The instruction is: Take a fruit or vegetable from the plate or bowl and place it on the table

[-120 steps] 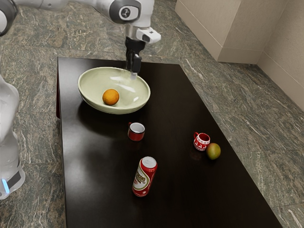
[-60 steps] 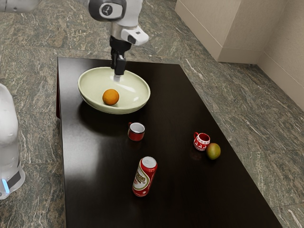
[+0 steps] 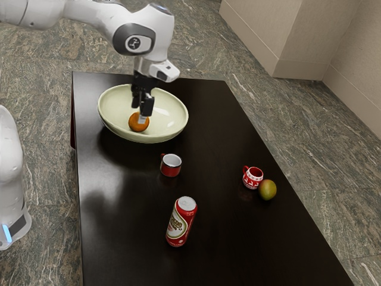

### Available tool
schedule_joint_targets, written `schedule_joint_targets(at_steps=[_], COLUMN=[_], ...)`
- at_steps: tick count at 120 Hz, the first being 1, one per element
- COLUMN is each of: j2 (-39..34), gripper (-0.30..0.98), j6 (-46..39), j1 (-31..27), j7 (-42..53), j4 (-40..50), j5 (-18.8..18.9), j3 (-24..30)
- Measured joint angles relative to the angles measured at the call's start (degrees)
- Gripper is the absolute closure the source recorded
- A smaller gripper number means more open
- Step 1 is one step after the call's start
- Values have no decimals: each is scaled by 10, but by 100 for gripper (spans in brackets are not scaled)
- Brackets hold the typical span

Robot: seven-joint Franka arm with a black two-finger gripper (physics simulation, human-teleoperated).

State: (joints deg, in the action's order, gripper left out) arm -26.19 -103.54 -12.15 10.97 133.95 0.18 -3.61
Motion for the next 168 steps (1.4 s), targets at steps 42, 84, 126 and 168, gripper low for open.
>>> schedule_joint_targets(at_steps=[42,84,126,168], j2=[41,67,64,65], gripper=[2,2,5,19], j6=[-44,-53,-50,-54], j1=[4,5,4,4], j7=[-13,-21,-25,-34], j4=[-1,0,11,15], j5=[0,-9,-10,-11], j3=[-26,-26,-32,-34])
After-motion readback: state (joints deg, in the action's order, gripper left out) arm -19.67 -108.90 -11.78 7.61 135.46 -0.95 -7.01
